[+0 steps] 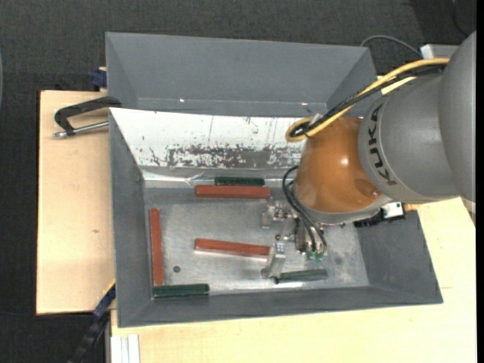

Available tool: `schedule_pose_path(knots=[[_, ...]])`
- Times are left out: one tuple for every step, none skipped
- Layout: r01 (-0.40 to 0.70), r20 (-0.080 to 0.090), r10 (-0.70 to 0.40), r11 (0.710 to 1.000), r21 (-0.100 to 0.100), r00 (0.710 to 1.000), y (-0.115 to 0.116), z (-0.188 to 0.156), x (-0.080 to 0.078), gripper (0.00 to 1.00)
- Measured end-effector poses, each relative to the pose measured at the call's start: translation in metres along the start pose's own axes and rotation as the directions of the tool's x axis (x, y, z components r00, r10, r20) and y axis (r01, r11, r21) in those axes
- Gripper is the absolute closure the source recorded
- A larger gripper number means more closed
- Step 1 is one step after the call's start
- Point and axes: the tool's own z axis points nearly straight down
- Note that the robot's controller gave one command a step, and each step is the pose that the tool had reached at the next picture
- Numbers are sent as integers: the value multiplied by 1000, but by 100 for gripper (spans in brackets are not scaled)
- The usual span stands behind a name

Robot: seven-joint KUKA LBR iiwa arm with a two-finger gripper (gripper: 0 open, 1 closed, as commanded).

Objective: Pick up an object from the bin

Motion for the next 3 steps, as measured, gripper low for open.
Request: schedule_pose_path(knots=[[163, -3, -163, 987, 0, 987, -8, -22, -16, 0], [242, -1, -242, 970, 0, 970, -6, 3, -6, 0], [103, -2, -103, 995, 0, 995, 11, 11, -11, 100]])
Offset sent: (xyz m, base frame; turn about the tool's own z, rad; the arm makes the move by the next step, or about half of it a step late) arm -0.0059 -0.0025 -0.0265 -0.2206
